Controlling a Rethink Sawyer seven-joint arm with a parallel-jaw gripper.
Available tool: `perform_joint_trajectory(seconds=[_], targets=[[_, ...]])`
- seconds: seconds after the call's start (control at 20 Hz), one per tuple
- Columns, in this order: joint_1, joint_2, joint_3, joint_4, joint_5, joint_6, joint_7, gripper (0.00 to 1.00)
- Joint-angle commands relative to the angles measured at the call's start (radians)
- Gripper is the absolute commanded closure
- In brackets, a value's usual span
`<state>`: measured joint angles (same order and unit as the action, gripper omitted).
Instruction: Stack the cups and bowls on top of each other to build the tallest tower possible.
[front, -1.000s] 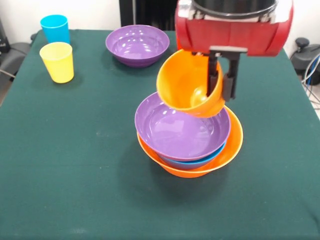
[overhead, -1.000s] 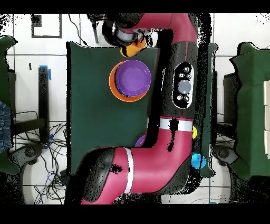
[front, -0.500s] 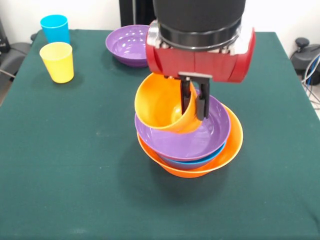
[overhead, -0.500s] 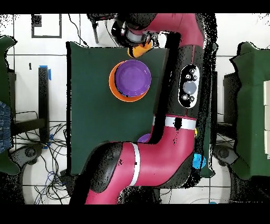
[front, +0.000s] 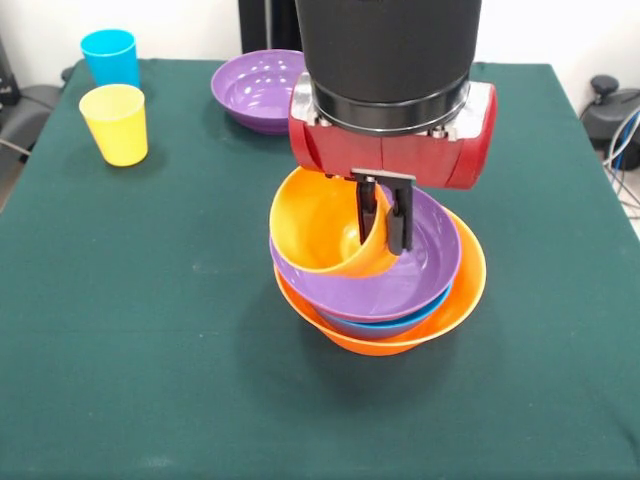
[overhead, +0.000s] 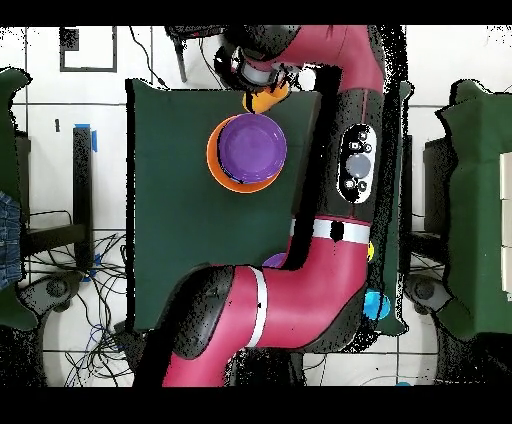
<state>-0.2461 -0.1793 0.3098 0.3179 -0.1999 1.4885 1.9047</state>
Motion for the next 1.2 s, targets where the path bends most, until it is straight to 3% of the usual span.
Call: perform_joint_trajectory(seconds=[0.05,0.2,0.95,1.2], targets=[[0.026,0.010,0.028,0.005,-0.044,0.030,0.072,1.00],[0.039,0.011,0.027,0.005,-0.039,0.045,0.104,1.00],[0.028,0.041,0.046,-0.043,-0.065,0.063,0.039,1.00],[0.033,0.034,0.035,-0.021,-0.042,0.061,0.070,1.00]])
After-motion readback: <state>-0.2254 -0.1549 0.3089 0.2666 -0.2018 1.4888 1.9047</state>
